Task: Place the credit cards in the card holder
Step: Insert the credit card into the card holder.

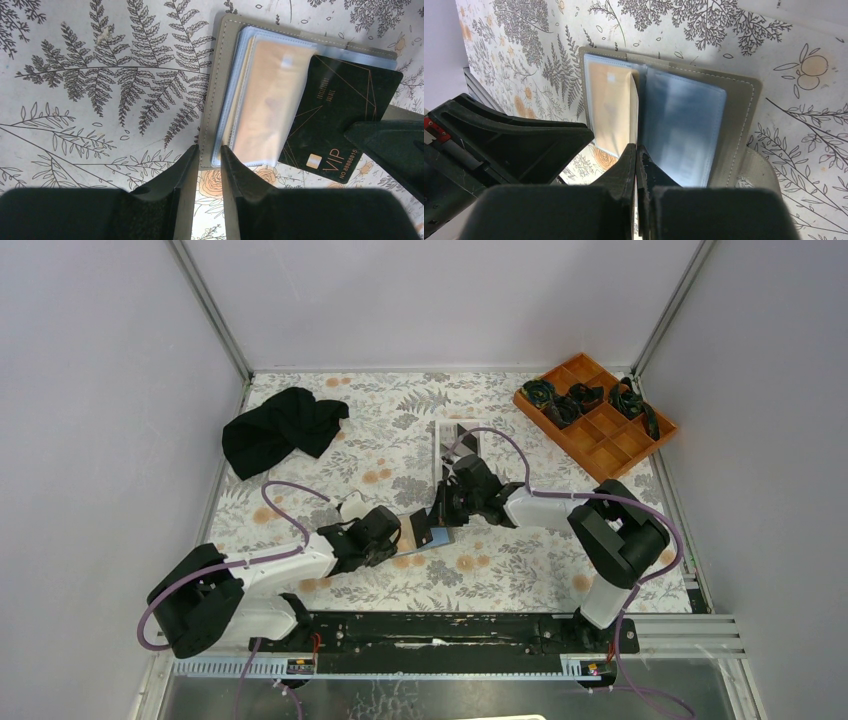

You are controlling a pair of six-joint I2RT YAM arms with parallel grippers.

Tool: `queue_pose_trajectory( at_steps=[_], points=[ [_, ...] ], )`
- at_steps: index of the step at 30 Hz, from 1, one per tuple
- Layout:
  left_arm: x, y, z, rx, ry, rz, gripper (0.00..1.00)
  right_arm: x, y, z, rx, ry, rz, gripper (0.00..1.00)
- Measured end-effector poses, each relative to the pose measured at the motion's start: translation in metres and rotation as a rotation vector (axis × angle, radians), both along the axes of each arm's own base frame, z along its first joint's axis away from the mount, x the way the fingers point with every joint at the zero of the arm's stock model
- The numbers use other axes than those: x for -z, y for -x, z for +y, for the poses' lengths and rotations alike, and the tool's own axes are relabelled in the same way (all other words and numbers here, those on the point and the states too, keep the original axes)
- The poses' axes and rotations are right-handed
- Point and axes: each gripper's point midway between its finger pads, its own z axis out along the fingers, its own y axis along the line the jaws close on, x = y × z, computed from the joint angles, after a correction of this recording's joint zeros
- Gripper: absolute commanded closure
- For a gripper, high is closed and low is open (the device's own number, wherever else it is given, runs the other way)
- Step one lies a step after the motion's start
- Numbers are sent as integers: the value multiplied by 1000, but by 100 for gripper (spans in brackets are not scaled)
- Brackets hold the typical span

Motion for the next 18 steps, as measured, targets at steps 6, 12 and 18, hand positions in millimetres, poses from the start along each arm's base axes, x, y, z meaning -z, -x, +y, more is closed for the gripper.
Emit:
queue_pose_trajectory(
  at_steps=[6, 12, 18],
  points=[
    [0, 0, 0, 3, -3, 0, 71, 4, 0, -3, 23, -12, 10, 100],
    [0, 0, 0, 6, -4, -1, 71, 8, -1, -5, 55, -23, 19, 100],
    [0, 0, 0, 10, -6, -1, 71, 8, -1, -5, 69, -36, 27, 100]
  ],
)
